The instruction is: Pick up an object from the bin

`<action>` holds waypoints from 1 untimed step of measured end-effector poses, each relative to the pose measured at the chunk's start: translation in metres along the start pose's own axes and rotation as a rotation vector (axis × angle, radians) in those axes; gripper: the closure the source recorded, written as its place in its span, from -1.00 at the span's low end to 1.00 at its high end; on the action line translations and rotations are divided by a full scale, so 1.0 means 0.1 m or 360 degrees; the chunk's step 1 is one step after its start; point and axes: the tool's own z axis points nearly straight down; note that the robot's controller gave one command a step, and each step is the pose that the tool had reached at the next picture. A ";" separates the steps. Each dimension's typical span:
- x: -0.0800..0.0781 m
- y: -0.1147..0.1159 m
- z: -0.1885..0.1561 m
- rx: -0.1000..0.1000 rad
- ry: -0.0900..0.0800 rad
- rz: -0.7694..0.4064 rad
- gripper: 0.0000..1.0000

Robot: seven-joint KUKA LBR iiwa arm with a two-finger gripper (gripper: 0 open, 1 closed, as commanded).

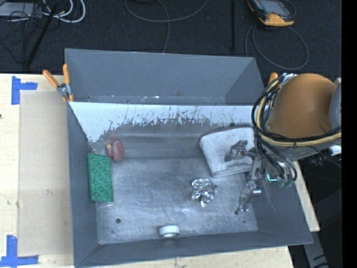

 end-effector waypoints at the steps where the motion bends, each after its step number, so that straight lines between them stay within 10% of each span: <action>1: -0.23 0.40 1.30 0.0004 -0.0024 -0.0397 -1.00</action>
Offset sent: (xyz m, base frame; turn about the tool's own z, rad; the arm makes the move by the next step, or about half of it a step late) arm 0.0196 0.0393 -0.1302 -0.2523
